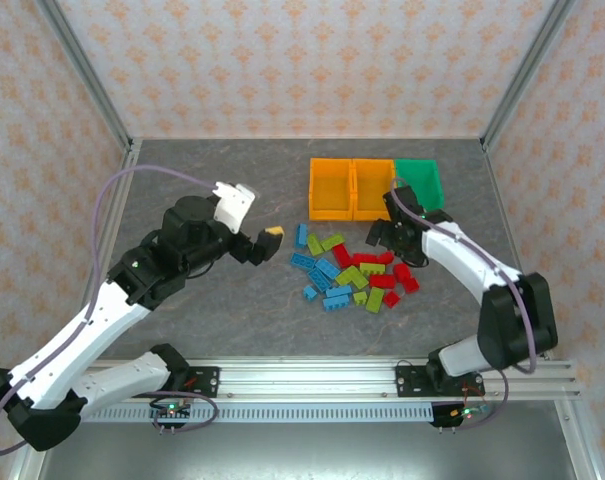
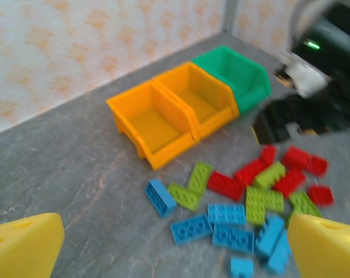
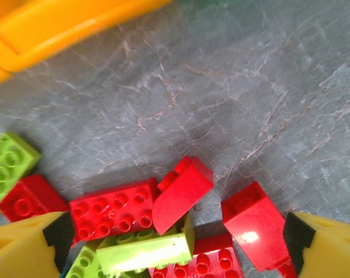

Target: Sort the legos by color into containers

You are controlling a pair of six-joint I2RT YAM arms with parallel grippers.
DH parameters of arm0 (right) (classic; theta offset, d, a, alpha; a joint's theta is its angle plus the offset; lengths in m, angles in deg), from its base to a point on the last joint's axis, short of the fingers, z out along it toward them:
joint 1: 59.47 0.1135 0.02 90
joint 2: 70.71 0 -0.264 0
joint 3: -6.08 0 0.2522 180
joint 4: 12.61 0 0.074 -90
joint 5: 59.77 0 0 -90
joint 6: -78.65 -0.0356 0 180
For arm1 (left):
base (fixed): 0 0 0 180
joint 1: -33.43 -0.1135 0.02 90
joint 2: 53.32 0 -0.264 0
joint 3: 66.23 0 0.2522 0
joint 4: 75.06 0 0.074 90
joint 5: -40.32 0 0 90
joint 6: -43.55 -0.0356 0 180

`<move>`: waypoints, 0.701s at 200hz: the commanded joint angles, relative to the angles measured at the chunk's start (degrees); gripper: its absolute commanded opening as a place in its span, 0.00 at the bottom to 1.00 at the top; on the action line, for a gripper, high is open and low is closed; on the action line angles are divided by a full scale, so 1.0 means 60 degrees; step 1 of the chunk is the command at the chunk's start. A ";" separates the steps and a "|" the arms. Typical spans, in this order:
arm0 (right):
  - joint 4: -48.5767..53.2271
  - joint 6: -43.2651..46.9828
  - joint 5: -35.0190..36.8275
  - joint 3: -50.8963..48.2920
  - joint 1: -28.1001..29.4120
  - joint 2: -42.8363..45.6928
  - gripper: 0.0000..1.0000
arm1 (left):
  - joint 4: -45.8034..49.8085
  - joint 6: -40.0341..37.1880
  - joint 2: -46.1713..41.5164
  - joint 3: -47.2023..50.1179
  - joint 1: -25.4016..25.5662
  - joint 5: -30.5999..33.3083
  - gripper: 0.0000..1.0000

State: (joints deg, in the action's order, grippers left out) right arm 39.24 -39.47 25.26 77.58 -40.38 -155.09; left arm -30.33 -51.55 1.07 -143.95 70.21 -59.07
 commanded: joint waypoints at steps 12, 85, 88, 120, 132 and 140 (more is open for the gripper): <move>0.0263 -0.1206 -0.0089 0.0491 0.0100 -0.0827 0.79 | 0.1728 -0.2180 -0.0374 0.0869 0.0025 -0.0530 1.00; 0.0637 -0.4248 0.0384 0.0851 0.0373 -0.2118 0.52 | 0.0405 -0.2929 -0.0472 0.2240 0.0028 0.0189 1.00; 0.0650 -0.4362 0.0444 0.0816 0.0377 -0.2110 0.52 | 0.0377 -0.2929 -0.0489 0.2277 0.0031 0.0193 1.00; 0.0367 -0.4862 0.0461 0.0402 0.0366 -0.2023 0.54 | 0.0197 -0.3103 -0.0625 0.2643 0.0035 -0.0009 1.00; 0.0368 -0.4899 0.0264 0.0426 0.0364 -0.2102 0.54 | 0.0146 -0.3147 -0.0632 0.2691 0.0024 0.0026 1.00; 0.0415 -0.4962 0.0129 0.0419 0.0381 -0.2112 0.54 | 0.0143 -0.3166 -0.0628 0.2692 0.0026 0.0026 1.00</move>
State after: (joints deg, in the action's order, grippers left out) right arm 41.07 -65.66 26.72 81.54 -38.24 -167.11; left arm -27.27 -68.56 -1.60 -128.41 70.19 -59.55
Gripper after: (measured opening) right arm 0.537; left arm 0.998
